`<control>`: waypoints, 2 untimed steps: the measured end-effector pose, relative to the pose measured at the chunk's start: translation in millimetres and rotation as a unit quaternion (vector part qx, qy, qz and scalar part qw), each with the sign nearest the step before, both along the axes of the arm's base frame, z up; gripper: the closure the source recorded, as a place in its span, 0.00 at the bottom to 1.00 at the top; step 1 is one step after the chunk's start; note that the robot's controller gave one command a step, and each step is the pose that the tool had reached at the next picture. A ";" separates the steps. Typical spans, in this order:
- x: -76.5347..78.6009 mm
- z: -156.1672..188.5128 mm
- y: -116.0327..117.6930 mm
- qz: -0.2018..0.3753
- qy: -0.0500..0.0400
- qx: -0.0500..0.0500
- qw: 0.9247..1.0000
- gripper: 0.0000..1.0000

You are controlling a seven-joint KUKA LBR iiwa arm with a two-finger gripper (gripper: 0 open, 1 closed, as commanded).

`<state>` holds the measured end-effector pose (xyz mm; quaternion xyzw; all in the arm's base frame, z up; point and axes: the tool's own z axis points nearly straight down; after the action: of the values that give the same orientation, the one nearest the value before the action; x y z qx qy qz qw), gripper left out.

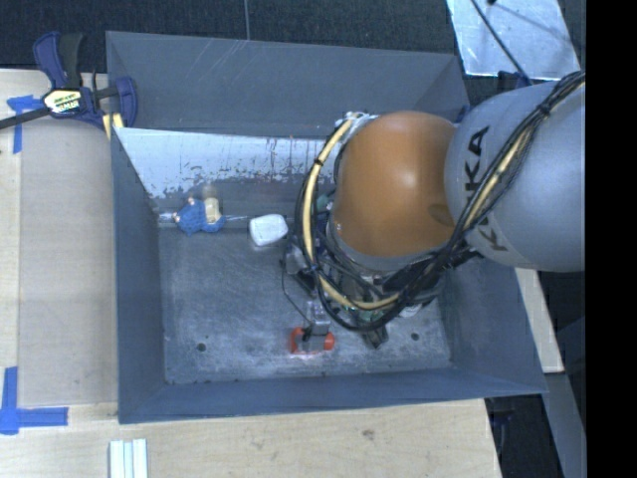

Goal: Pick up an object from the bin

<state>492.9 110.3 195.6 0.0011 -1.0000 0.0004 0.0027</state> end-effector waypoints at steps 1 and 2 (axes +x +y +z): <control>11.1 -108.2 -45.1 0.113 0.000 0.000 0.994 0.00; 13.1 -104.5 -43.3 0.113 -0.004 0.001 0.994 1.00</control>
Offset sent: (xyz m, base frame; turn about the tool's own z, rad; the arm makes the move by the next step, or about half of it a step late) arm 0.0120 -0.0429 -0.1051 -0.2285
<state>506.0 67.1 91.1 0.1142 -0.9935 -0.0001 -0.0013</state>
